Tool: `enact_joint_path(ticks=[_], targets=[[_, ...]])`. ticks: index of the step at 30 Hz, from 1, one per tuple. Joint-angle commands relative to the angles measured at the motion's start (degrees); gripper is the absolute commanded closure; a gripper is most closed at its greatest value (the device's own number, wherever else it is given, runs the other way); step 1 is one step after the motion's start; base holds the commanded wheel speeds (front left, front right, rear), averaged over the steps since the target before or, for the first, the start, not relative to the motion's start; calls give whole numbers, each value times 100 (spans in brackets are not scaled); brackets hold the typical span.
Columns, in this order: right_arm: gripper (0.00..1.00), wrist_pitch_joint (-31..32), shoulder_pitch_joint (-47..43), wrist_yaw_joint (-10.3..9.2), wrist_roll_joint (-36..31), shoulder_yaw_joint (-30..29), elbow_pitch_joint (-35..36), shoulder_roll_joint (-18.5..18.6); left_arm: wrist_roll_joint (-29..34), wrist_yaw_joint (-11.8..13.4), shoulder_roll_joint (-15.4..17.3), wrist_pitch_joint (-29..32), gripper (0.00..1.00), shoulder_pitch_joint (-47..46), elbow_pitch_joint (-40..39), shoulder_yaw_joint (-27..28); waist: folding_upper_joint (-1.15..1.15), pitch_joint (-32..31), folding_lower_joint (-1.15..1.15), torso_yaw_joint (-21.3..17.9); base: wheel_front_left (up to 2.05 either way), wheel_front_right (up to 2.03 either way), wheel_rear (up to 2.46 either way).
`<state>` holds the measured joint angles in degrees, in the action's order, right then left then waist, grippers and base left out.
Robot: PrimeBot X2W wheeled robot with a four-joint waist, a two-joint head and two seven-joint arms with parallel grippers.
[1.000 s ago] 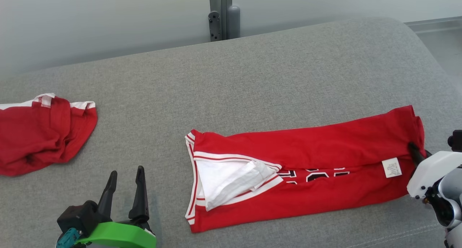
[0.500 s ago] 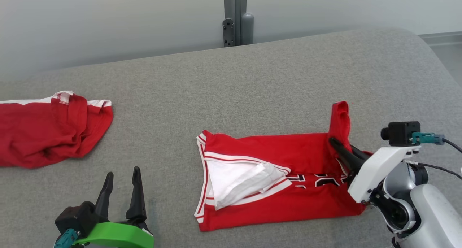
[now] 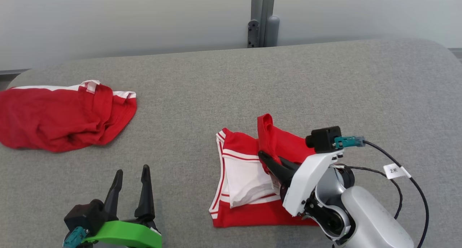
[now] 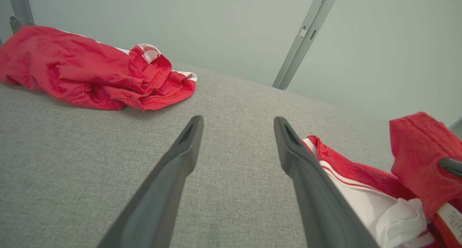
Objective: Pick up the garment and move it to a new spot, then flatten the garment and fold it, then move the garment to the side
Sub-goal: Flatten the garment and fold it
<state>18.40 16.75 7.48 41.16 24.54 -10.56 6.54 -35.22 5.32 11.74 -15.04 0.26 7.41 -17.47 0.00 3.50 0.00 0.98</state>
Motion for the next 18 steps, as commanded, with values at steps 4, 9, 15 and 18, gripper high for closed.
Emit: enact_joint_path(ticks=[4,9,15,18], targets=[[100,-204,259,2,-15,243,-417,-142,51,-58,-50,-18,0,-147,48,-32,0,-3,0,181,0,0,0],[100,-356,497,2,25,505,-950,-255,84,-115,-112,-19,0,-226,108,-48,0,20,0,311,0,0,0],[100,-524,735,2,76,794,-1481,-326,128,-147,-179,-19,0,-262,150,-31,0,50,0,393,0,0,0],[82,-631,818,2,158,951,-1664,-347,149,-165,-204,-19,0,-265,163,-6,0,67,0,395,0,0,0]])
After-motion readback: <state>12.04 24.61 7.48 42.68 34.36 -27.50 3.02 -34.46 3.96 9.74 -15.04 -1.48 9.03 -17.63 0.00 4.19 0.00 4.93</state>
